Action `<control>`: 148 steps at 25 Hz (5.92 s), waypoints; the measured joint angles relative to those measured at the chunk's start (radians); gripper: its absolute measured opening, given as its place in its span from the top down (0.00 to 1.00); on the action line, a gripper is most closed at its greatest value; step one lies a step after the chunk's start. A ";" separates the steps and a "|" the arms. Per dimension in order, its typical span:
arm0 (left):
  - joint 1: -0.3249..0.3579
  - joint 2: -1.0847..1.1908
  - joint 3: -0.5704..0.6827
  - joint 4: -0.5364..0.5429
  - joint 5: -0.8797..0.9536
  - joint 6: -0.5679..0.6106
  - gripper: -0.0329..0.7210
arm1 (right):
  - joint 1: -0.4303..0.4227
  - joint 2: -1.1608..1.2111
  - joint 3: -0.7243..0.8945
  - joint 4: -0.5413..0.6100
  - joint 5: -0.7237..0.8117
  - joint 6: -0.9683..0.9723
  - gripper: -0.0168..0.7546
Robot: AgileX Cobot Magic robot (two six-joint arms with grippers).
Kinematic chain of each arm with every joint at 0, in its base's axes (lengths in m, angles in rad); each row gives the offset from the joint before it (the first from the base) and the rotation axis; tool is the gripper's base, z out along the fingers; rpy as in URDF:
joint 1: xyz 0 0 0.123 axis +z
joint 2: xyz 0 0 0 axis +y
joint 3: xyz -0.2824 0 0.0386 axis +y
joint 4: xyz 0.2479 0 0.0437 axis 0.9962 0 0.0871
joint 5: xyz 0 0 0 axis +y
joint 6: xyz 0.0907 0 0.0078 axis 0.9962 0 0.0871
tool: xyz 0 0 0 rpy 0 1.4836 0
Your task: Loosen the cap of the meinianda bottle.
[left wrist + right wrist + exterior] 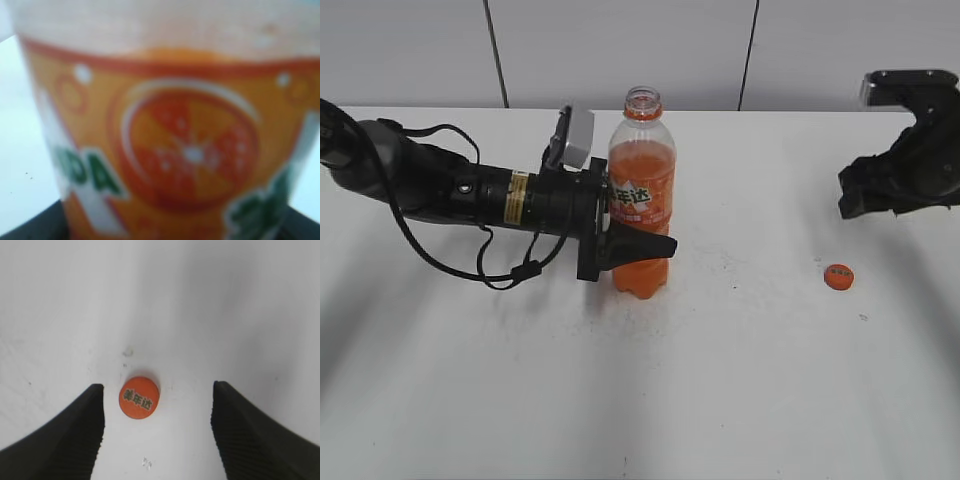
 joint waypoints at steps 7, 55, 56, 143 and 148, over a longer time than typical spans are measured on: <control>0.000 -0.040 0.000 -0.020 -0.018 0.000 0.21 | 0.000 -0.067 -0.046 0.000 -0.002 0.000 0.33; 0.017 -0.701 0.000 -0.005 1.028 -0.259 0.18 | -0.001 -0.361 -0.212 -0.002 0.320 0.001 0.33; 0.017 -0.698 0.001 -0.017 1.122 -0.260 0.18 | -0.001 -0.371 -0.212 -0.002 0.330 0.001 0.33; 0.254 -2.334 0.769 -1.478 2.220 0.719 0.36 | -0.001 -1.820 0.612 -0.215 0.529 0.124 0.34; 0.255 -2.335 0.769 -1.478 2.220 0.719 0.37 | -0.002 -1.820 0.612 -0.214 0.529 0.124 0.34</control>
